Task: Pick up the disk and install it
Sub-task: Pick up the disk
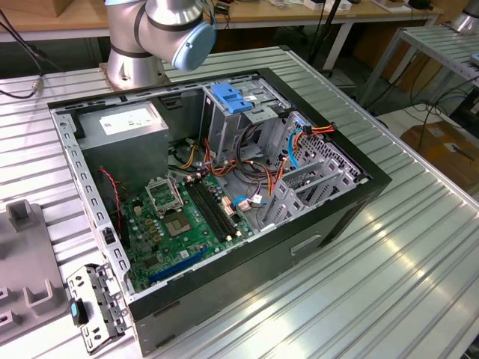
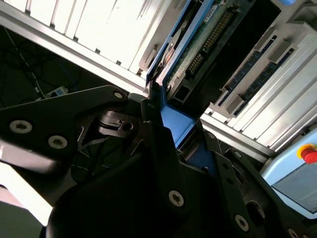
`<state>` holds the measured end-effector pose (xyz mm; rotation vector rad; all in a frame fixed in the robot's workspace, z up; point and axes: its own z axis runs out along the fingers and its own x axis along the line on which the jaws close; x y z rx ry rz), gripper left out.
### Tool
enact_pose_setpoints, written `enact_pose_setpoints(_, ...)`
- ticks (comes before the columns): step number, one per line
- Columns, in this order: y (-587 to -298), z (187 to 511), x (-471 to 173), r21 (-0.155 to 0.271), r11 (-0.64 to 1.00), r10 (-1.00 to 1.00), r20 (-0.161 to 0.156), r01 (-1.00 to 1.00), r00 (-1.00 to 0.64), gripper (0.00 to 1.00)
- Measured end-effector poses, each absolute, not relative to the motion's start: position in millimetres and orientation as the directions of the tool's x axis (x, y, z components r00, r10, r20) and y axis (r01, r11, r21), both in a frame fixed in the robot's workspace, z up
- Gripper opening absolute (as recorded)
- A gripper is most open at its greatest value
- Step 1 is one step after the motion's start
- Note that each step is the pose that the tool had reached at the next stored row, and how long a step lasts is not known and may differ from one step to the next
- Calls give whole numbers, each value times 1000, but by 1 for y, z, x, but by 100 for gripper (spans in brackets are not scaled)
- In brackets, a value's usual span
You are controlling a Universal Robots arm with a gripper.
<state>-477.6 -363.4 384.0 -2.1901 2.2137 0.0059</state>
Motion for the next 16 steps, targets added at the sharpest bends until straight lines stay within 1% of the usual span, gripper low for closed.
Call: enact_pose_setpoints(16,-363,393,-478,-16,11,-1000,-22,-1000,-11,37)
